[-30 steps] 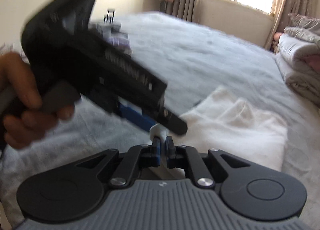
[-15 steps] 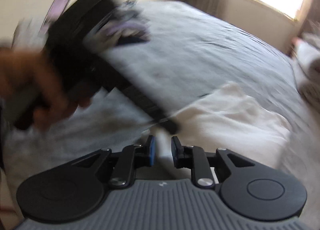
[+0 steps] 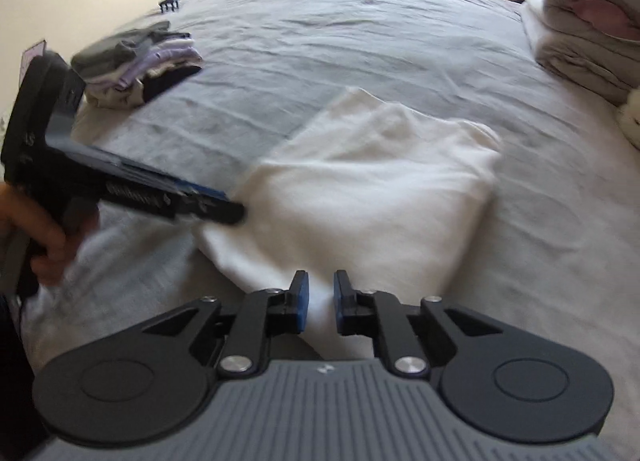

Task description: Fold clothes

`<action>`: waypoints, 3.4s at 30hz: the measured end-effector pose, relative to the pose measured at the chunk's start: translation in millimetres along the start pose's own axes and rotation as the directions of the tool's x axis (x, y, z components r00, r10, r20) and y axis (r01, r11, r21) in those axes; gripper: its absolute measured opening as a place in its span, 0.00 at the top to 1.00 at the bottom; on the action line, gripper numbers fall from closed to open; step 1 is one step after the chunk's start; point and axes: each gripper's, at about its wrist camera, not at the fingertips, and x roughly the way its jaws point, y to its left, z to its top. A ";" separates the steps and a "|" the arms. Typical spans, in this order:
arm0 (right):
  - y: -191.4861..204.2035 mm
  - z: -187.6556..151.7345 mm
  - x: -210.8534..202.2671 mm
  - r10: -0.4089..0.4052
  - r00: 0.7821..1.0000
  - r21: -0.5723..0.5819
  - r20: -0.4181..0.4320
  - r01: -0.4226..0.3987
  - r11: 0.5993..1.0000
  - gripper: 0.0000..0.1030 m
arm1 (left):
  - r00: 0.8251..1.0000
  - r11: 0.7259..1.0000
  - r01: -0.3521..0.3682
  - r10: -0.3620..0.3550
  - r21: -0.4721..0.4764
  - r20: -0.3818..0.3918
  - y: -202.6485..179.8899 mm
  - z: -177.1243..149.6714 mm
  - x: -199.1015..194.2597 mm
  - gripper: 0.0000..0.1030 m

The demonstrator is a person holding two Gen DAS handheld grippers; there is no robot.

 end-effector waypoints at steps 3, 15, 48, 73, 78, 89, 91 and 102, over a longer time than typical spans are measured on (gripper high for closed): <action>1.6 -2.9 5.4 0.010 1.000 -0.011 -0.025 -0.010 1.000 0.90 | 1.000 1.000 0.001 -0.001 0.003 0.003 0.4 0.1 0.7 0.62; 31.5 -0.9 8.3 -0.056 0.998 -0.096 0.034 0.059 0.994 0.75 | 1.000 1.000 -0.002 0.002 0.001 0.010 -1.5 -0.4 0.3 0.63; 100.5 -14.1 32.0 -0.167 0.935 -0.476 0.314 0.307 0.824 0.88 | 0.972 0.919 0.231 -0.230 -0.320 0.042 27.5 8.5 -10.6 0.35; 101.3 -11.4 48.1 -0.157 0.953 -0.531 0.259 0.276 0.801 0.84 | 0.982 0.955 0.188 -0.187 -0.228 0.029 4.6 0.5 11.5 0.76; 67.2 -7.1 16.7 -0.074 0.979 -0.404 0.187 0.146 0.903 0.62 | 0.989 0.975 0.151 -0.148 -0.161 0.028 -0.8 1.1 8.5 0.76; -72.2 -19.9 -7.3 -0.106 0.987 0.430 0.117 0.046 0.902 0.21 | 0.989 0.976 0.150 -0.147 -0.157 0.031 -0.5 -1.0 9.8 0.76; -79.7 -22.6 -6.6 -0.070 0.989 0.494 0.134 -0.005 0.870 0.20 | 0.988 0.976 0.152 -0.149 -0.158 0.032 -0.6 -1.3 10.0 0.76; -65.2 -31.8 12.8 0.004 0.985 0.588 0.170 -0.105 0.802 0.10 | 0.986 0.971 0.164 -0.161 -0.175 0.033 1.5 -1.6 10.0 0.76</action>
